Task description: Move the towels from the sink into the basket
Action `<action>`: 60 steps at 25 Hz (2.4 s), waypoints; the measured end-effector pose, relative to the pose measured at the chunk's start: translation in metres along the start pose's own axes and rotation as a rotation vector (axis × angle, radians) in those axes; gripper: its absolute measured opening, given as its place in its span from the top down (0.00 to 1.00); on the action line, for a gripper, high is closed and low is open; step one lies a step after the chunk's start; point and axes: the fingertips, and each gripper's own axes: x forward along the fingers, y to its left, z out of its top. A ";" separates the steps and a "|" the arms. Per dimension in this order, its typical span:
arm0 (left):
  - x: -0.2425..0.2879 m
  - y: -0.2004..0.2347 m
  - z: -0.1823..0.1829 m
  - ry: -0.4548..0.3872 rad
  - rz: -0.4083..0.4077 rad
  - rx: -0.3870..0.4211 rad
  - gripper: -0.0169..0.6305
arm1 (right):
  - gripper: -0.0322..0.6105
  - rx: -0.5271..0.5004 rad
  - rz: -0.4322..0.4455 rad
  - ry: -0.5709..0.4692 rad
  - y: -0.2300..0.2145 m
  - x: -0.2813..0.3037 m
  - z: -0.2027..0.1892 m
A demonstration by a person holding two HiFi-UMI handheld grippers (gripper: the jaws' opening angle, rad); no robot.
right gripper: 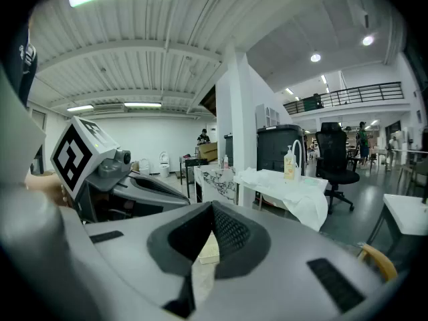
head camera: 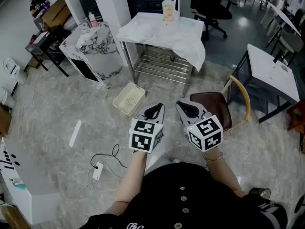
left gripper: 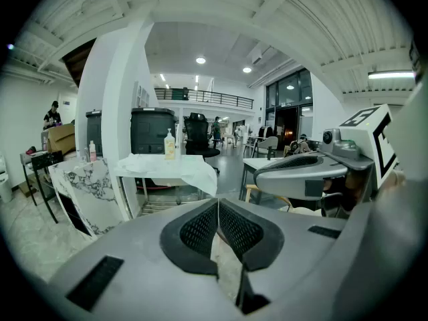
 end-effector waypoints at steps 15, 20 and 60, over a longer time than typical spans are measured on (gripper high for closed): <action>0.001 0.010 -0.007 0.025 -0.016 0.038 0.95 | 0.95 0.027 0.031 0.007 0.011 0.010 0.000; 0.001 0.012 -0.001 -0.021 -0.052 0.032 0.95 | 0.95 0.061 0.030 -0.042 0.010 0.015 0.005; 0.108 0.134 0.030 -0.048 -0.013 -0.096 0.65 | 0.51 0.132 -0.024 0.019 -0.115 0.149 0.008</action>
